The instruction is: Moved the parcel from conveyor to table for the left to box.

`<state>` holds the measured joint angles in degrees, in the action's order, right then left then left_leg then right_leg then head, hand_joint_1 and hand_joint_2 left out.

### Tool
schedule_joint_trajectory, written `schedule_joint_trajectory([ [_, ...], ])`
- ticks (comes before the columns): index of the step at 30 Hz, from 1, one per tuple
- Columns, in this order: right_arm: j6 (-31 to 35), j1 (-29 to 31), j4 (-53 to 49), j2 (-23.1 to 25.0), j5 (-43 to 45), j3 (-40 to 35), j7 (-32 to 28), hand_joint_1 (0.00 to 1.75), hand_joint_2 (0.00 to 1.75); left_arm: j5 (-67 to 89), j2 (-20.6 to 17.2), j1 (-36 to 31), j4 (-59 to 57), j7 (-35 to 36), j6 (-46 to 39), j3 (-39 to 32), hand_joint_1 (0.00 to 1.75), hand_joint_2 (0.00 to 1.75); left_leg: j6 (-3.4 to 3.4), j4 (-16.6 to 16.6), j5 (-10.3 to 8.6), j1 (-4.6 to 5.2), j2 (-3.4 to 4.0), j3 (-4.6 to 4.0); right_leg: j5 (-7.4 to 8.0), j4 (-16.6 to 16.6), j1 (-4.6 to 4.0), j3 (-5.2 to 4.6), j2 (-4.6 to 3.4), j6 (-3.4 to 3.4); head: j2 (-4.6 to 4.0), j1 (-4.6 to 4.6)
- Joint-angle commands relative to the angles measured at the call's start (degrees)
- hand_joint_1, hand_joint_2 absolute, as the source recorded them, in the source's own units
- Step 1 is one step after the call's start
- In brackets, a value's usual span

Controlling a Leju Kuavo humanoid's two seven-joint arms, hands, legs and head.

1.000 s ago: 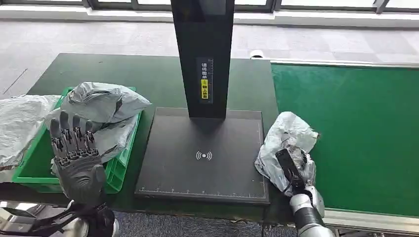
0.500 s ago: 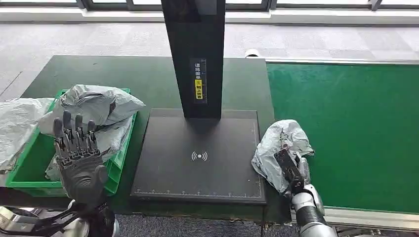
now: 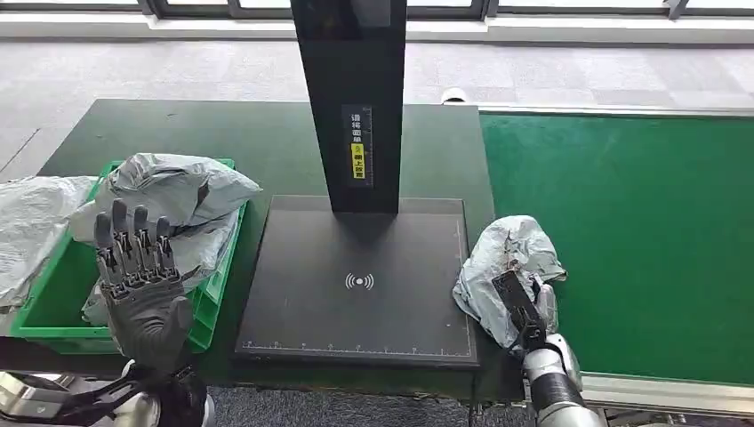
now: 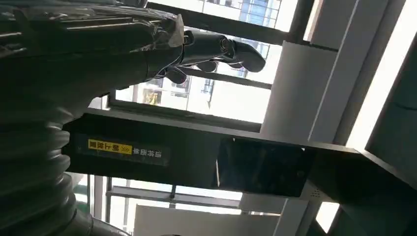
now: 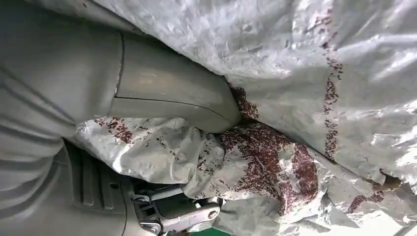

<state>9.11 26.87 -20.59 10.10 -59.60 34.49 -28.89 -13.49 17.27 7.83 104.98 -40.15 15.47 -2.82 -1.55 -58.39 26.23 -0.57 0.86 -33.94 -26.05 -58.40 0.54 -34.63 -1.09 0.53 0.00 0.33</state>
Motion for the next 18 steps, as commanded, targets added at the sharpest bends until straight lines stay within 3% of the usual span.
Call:
schedule_joint_trajectory([
  [1,20.7,0.8,-4.4,3.6,4.0,-0.5,-8.6,1.75,1.75,-0.4,2.7,2.3,-1.1,0.2,-1.4,2.0,0.0,1.75,0.06,0.1,0.03,0.0,-0.02,0.15,-0.02,0.1,-0.01,0.16,0.05,-0.02,0.0,0.0],
  [2,23.3,-0.2,-8.6,5.2,6.5,-1.2,-11.1,1.75,1.75,-0.5,2.7,2.5,-1.3,0.2,-1.2,2.0,0.0,1.75,0.05,0.0,0.03,0.01,0.0,0.08,-0.02,0.0,0.01,0.08,0.02,-0.02,0.0,0.0],
  [6,29.2,-12.5,-34.9,6.8,20.9,-20.8,-11.1,1.75,1.75,-0.7,2.7,1.4,-3.4,0.2,0.1,2.0,0.0,1.75,0.03,0.0,-0.04,0.04,-0.39,-0.01,-0.06,0.0,0.04,0.06,0.44,-0.01,0.0,0.0],
  [10,30.9,-18.5,-48.6,7.8,22.9,-28.5,-11.1,1.75,1.75,-0.5,2.7,-0.4,-5.8,0.2,1.3,1.5,0.0,1.75,0.07,0.1,-0.04,0.07,-0.82,0.02,-0.21,0.1,0.0,0.26,0.87,-0.02,0.0,0.0],
  [18,30.9,-20.4,-52.7,8.8,23.6,-32.4,-11.1,1.75,1.75,-0.2,2.7,-2.3,-7.7,0.2,2.7,0.7,0.0,1.75,0.07,0.0,-0.04,0.08,-0.8,0.02,-0.2,0.1,-0.06,0.25,0.88,-0.04,0.0,0.0],
])
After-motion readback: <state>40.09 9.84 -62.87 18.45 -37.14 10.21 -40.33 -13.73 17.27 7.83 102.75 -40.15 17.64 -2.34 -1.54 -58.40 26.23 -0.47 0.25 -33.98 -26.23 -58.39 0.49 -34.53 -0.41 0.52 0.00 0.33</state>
